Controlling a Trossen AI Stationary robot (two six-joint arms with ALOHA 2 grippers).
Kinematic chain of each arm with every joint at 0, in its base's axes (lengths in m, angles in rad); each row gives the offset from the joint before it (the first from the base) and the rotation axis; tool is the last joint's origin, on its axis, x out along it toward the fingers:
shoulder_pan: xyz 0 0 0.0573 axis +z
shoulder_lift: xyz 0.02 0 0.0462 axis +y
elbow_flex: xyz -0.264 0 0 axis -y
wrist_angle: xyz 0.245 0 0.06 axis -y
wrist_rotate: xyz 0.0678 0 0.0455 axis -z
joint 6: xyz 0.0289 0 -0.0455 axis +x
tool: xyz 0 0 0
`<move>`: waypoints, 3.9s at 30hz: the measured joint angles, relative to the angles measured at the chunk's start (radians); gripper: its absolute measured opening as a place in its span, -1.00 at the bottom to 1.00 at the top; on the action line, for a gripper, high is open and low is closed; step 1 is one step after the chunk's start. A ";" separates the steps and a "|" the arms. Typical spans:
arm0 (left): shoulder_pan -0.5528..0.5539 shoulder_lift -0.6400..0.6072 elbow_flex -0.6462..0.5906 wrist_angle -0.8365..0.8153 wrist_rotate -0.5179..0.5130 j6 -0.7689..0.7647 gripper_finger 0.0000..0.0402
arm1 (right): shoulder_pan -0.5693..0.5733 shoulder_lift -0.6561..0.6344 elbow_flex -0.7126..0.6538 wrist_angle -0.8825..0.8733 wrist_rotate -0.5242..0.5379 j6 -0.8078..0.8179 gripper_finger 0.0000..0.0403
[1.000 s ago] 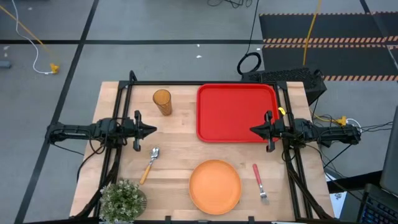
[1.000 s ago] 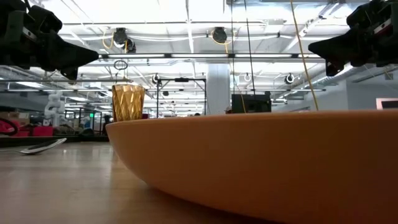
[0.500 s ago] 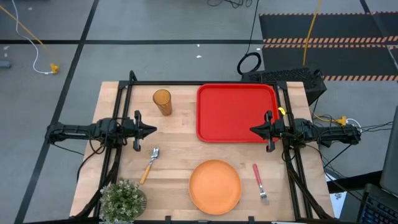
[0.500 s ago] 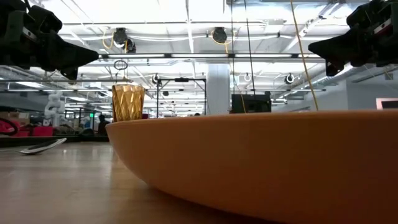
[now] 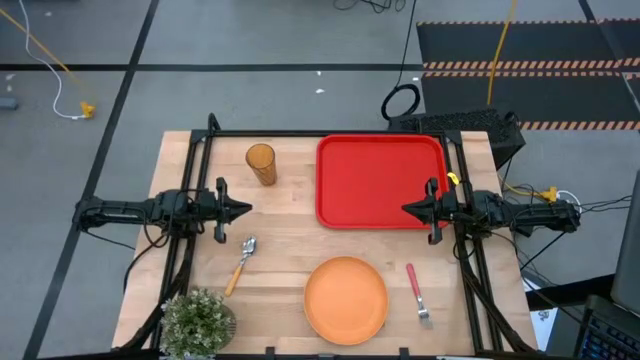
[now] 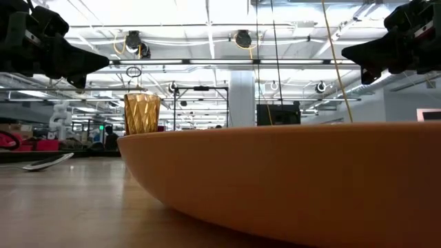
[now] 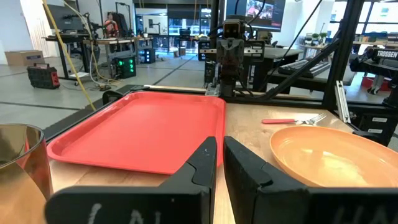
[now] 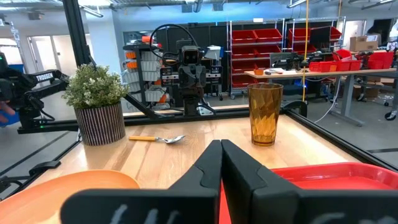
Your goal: Pick and place plate/cup/fork/spoon on tray
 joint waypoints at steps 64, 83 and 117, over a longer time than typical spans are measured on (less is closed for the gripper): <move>0.009 0.961 1.414 -0.281 -0.409 0.040 -0.98 | 0.000 0.000 0.000 0.000 0.000 0.000 -1.00; 0.092 1.274 1.931 -0.814 -0.317 -0.137 -0.97 | 0.000 0.000 0.000 0.000 0.000 0.000 -1.00; 0.185 1.324 1.945 -1.437 -0.215 -0.290 -0.96 | 0.000 0.453 0.703 -0.086 0.082 0.653 -1.00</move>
